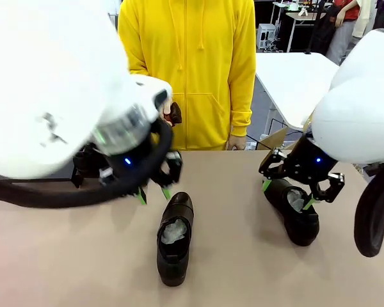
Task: Organize the shoes by placing them on the stand.
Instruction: Place the Shoe from the middle of the table onto the Shoes Stand.
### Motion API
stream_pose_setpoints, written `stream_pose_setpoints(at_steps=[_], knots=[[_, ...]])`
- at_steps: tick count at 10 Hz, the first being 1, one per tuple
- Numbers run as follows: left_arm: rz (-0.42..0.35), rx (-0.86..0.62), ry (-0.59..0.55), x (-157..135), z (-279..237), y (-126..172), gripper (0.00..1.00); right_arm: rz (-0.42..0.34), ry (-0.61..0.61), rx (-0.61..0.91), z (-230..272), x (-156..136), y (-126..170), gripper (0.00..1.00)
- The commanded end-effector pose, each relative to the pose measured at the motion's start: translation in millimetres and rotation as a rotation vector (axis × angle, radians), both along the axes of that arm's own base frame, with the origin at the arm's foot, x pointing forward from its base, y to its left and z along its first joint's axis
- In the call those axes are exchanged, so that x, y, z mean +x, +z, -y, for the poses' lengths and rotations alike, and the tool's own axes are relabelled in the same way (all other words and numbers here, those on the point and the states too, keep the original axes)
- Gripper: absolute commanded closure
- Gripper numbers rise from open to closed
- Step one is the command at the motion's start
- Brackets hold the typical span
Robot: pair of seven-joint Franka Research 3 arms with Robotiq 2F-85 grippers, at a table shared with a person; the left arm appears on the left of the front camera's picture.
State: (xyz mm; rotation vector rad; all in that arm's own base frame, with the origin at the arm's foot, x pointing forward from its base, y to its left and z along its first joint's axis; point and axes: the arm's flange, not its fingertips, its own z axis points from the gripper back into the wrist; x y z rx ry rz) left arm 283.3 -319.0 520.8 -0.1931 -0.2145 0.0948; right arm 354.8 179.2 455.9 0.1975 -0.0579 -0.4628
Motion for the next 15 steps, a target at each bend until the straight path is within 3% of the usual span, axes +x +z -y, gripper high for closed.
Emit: stream_pose_setpoints(at_steps=[1,2,4,7,11,14,15], knots=[[-0.077,0.061,-0.012,24.8,24.3,-28.9,0.54,0.003,0.073,0.013,-17.8,4.0,-6.3,0.0],[-0.106,0.058,-0.071,30.2,34.1,-46.5,0.54,0.003,0.073,0.013,-17.8,4.0,-6.3,0.0],[-0.076,0.08,-0.223,29.7,47.1,-68.5,0.54,0.003,0.073,0.013,-17.8,4.0,-6.3,0.0],[-0.072,0.093,-0.308,25.1,60.8,-92.5,0.54,0.003,0.073,0.013,-17.8,4.0,-6.3,0.0],[-0.089,0.113,-0.342,21.0,71.8,-113.6,0.54,0.003,0.073,0.013,-17.8,4.0,-6.3,0.0],[-0.028,0.155,-0.344,28.7,69.4,-125.7,0.54,0.003,0.073,0.013,-17.8,4.0,-6.3,0.0],[-0.038,0.171,-0.335,33.2,66.8,-131.1,0.54,0.003,0.073,0.013,-17.8,4.0,-6.3,0.0]])
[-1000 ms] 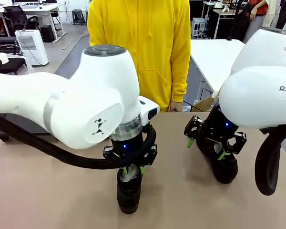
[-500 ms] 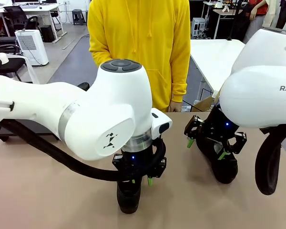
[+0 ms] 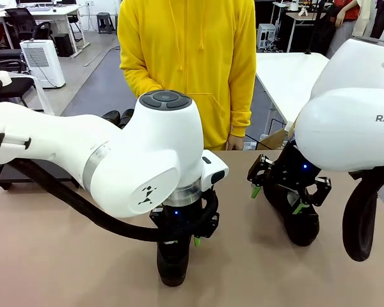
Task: Organize the shoes by placing them on the stand.
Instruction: Place the Shoe from the middle of the table onto the Shoes Stand.
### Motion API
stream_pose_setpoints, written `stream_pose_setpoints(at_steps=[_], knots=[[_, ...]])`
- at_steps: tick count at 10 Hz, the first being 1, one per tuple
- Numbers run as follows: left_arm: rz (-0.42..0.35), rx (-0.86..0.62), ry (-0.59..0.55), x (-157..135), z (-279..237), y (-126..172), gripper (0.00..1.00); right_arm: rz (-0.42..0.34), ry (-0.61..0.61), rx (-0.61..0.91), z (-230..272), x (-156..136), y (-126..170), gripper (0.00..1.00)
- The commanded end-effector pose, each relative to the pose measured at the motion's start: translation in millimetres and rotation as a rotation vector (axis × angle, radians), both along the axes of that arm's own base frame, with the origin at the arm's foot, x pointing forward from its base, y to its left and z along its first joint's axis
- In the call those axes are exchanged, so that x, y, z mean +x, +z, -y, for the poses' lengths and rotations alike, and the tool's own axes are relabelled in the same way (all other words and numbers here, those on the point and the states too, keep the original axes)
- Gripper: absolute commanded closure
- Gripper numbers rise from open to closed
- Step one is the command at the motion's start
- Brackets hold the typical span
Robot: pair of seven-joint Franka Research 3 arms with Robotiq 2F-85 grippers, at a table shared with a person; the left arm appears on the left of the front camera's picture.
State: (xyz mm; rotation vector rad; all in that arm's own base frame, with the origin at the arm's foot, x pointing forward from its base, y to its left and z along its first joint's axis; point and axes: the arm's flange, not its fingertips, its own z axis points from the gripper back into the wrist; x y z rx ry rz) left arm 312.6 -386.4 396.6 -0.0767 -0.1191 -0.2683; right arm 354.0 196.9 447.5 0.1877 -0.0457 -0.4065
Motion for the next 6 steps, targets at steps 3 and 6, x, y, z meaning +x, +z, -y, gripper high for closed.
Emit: stream_pose_setpoints(at_steps=[3,6], knots=[[0.016,0.052,0.03,16.5,-5.1,-22.2,0.54,0.011,0.016,0.022,-0.1,4.8,2.1,0.0],[-0.006,0.014,0.054,17.3,6.2,-15.8,0.54,0.011,0.016,0.022,-0.1,4.8,2.1,0.0]])
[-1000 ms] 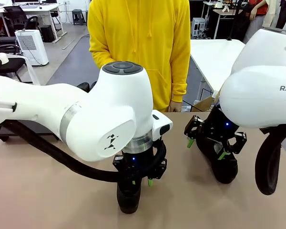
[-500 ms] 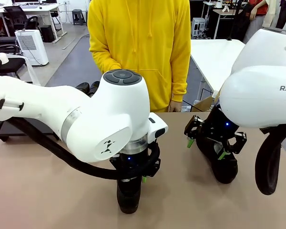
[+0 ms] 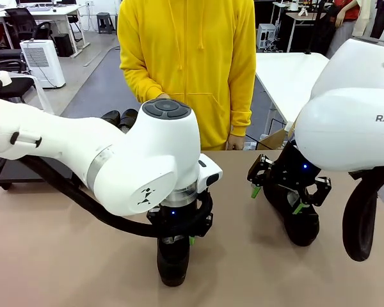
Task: Organize the shoes by placing them on the stand.
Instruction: Place the Shoe from the middle of the table onto the Shoes Stand.
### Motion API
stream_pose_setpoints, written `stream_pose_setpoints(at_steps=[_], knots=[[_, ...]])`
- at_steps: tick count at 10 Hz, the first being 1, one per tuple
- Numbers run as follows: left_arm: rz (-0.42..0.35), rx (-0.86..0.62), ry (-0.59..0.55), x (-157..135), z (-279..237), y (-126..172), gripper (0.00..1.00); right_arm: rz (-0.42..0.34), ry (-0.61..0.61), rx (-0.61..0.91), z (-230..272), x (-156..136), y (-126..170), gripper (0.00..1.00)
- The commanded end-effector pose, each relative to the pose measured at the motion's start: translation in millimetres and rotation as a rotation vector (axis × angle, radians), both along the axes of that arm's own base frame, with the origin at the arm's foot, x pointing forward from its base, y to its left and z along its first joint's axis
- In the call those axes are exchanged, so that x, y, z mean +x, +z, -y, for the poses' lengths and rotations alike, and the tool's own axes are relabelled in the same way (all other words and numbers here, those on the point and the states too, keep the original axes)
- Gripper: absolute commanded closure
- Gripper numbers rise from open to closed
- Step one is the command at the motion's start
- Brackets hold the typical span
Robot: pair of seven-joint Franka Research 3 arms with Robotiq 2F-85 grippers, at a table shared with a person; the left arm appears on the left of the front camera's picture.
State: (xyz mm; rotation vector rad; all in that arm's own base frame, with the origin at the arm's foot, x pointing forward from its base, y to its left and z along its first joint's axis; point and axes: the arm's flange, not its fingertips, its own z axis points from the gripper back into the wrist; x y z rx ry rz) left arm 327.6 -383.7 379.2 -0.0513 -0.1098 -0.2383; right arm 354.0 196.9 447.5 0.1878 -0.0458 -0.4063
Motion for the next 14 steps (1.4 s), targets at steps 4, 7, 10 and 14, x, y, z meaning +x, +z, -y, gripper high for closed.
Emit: stream_pose_setpoints(at_steps=[4,7,10,14], knots=[[-0.023,-0.001,0.038,3.1,20.1,0.4,0.54,0.011,0.016,0.022,-0.1,4.8,2.1,0.0],[-0.038,0.007,0.063,7.9,19.2,-8.7,0.54,0.011,0.016,0.022,-0.1,4.8,2.1,0.0],[-0.063,-0.003,0.083,10.6,19.8,-14.9,0.54,0.011,0.016,0.022,-0.1,4.8,2.1,0.0],[-0.073,0.005,0.109,14.7,18.1,-22.1,0.8,0.011,0.016,0.022,-0.1,4.8,2.1,0.0]])
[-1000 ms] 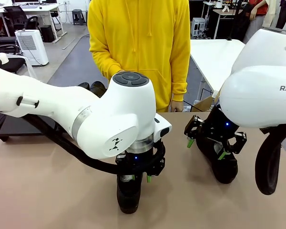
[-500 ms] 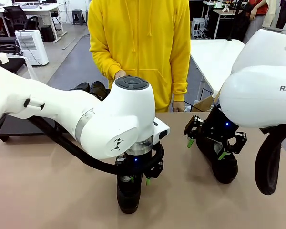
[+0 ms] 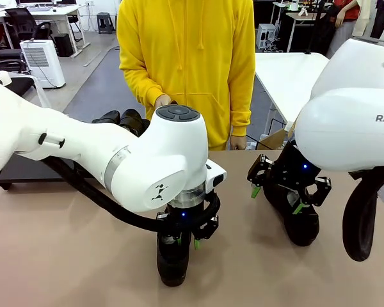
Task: Organize the shoes by placing them on the stand.
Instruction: Place the Shoe from the middle of the table onto the Shoes Stand.
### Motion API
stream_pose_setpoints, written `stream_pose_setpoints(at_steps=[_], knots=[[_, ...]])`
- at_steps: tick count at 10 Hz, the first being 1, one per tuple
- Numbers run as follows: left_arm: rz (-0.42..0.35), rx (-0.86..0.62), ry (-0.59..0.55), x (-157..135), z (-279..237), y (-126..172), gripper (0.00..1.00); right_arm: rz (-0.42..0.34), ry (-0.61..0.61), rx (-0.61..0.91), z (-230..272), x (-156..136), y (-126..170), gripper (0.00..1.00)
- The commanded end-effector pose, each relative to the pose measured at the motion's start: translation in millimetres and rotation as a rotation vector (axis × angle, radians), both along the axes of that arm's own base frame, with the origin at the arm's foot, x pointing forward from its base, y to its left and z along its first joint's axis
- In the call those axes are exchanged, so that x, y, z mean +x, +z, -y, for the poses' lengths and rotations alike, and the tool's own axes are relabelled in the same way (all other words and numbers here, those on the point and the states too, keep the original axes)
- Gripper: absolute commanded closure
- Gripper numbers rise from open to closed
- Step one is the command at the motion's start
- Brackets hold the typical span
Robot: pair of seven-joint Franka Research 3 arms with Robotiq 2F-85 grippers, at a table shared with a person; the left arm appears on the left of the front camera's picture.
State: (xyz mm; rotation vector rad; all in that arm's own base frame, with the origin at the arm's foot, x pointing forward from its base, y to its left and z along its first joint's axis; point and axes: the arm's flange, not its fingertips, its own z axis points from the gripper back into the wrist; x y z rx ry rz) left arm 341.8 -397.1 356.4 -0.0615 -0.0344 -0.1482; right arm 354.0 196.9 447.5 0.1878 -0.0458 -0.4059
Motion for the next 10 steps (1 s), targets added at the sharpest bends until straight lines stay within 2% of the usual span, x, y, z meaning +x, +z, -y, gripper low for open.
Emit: stream_pose_setpoints(at_steps=[1,7,8,10], knots=[[0.005,0.02,0.03,1.2,3.6,-0.9,0.99,0.01,0.015,0.022,-0.1,4.8,2.1,0.0],[-0.029,0.06,0.034,2.7,-0.9,-15.1,1.0,0.01,0.015,0.022,-0.1,4.8,2.1,0.0],[-0.03,0.044,0.044,3.0,-1.8,-6.2,1.0,0.01,0.015,0.022,-0.1,4.8,2.1,0.0],[0.005,-0.017,-0.04,-8.5,-18.6,55.6,1.0,0.01,0.015,0.022,-0.1,4.8,2.1,0.0]])
